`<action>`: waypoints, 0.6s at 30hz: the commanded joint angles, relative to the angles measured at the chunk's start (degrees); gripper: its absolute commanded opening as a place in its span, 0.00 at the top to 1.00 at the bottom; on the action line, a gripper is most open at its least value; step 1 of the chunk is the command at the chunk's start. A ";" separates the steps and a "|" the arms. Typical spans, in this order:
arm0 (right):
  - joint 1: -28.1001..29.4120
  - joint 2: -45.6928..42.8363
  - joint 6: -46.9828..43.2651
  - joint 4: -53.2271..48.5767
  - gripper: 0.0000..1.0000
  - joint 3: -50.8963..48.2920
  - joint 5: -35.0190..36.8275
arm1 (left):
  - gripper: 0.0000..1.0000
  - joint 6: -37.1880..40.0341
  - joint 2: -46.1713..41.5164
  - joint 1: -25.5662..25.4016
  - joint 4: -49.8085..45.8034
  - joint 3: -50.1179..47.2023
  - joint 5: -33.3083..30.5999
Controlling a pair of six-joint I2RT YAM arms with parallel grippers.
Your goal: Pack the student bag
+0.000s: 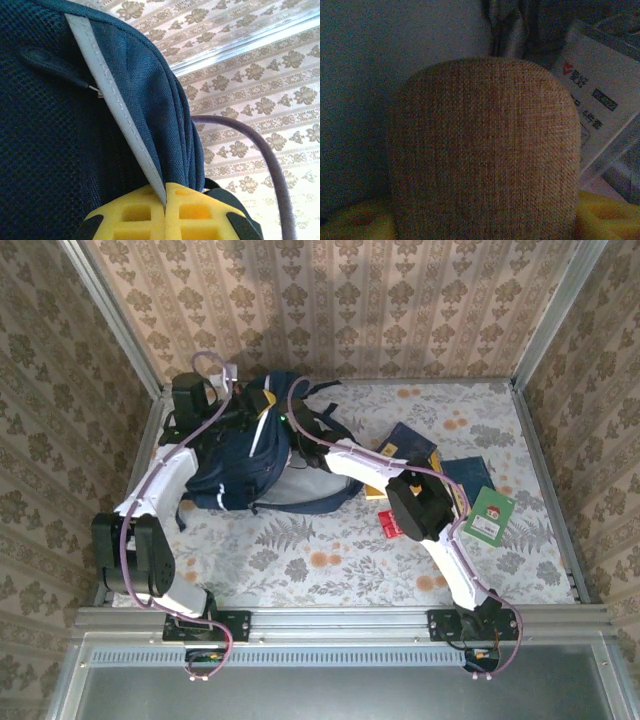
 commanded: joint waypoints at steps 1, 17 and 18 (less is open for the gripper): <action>3.78 4.30 -0.46 -5.86 0.21 2.56 0.21 | 1.00 0.07 -3.13 -4.22 9.29 2.20 11.01; 3.16 -15.69 -10.55 2.00 0.10 -16.87 1.44 | 1.00 -0.11 -3.58 0.28 7.67 0.36 7.62; 2.99 -17.26 -10.52 2.67 0.10 -19.07 2.01 | 1.00 0.12 -3.63 0.28 7.35 0.39 7.54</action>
